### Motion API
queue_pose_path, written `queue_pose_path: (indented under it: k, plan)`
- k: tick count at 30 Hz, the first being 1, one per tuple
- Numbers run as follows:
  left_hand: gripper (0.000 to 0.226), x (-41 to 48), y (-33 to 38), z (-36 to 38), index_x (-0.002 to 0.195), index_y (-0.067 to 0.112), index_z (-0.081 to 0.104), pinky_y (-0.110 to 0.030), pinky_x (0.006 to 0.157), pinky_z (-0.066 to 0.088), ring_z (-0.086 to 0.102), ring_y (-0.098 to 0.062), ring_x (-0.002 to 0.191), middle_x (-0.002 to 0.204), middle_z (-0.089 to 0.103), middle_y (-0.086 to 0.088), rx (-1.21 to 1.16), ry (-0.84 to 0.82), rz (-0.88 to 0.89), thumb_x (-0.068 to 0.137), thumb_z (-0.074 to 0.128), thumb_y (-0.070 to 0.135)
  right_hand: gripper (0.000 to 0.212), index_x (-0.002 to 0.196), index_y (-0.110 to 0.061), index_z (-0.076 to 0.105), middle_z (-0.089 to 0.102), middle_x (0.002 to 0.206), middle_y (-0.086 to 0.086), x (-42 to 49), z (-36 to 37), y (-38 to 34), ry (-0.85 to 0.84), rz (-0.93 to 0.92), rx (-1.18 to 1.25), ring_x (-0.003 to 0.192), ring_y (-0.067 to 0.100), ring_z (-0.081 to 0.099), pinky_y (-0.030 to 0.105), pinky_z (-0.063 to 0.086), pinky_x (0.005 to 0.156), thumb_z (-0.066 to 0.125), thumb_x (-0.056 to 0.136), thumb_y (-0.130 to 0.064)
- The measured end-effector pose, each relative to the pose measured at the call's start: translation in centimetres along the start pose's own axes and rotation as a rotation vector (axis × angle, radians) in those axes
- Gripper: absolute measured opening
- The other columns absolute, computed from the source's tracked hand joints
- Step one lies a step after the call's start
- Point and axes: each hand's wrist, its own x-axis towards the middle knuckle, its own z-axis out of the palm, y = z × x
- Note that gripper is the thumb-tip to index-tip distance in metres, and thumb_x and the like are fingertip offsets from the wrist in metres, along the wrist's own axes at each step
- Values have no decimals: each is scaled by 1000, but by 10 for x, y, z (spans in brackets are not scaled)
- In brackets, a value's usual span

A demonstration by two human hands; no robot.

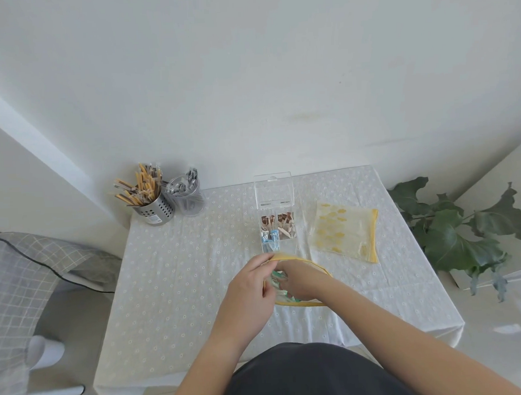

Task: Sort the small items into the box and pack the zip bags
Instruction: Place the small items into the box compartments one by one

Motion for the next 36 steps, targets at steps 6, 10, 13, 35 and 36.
queue_pose_path:
  k: [6, 10, 13, 35, 36]
  plan:
    - [54, 0, 3, 0, 140, 35, 64, -19, 96, 51, 65, -20, 106, 148, 47, 31, 17, -7, 4, 99, 51, 3, 51, 152, -23, 43, 57, 145, 1, -1, 4, 3, -25, 50, 39, 125, 22, 59, 30, 46, 93, 50, 102, -21]
    - [54, 0, 2, 0, 140, 34, 64, -8, 89, 45, 63, -5, 89, 137, 45, 41, 9, -13, -1, 98, 51, 2, 54, 152, -13, 39, 56, 142, 5, -3, 6, 4, -29, 93, 24, 123, 25, 58, 29, 46, 88, 51, 100, -10]
    - [54, 0, 2, -2, 140, 33, 65, -11, 90, 48, 59, 3, 86, 132, 43, 46, 4, -14, 0, 98, 51, 2, 45, 141, -8, 46, 64, 117, 8, -1, 7, 5, -28, 102, -19, 93, 23, 61, 27, 44, 69, 53, 97, -9]
    - [52, 1, -3, -1, 139, 31, 65, -17, 95, 52, 61, -5, 99, 145, 49, 30, 22, 8, 9, 98, 51, 1, 23, 105, -14, 71, 60, 72, -2, 10, 19, -1, 110, 111, -84, 63, 20, 55, 29, 43, 55, 52, 94, -8]
    - [52, 1, -4, -1, 139, 31, 65, -18, 95, 52, 61, -5, 97, 145, 49, 30, 22, 12, 2, 98, 51, 2, 24, 103, -14, 73, 58, 68, -3, 11, 20, -1, 115, 111, -79, 59, 20, 52, 27, 41, 52, 52, 93, -7]
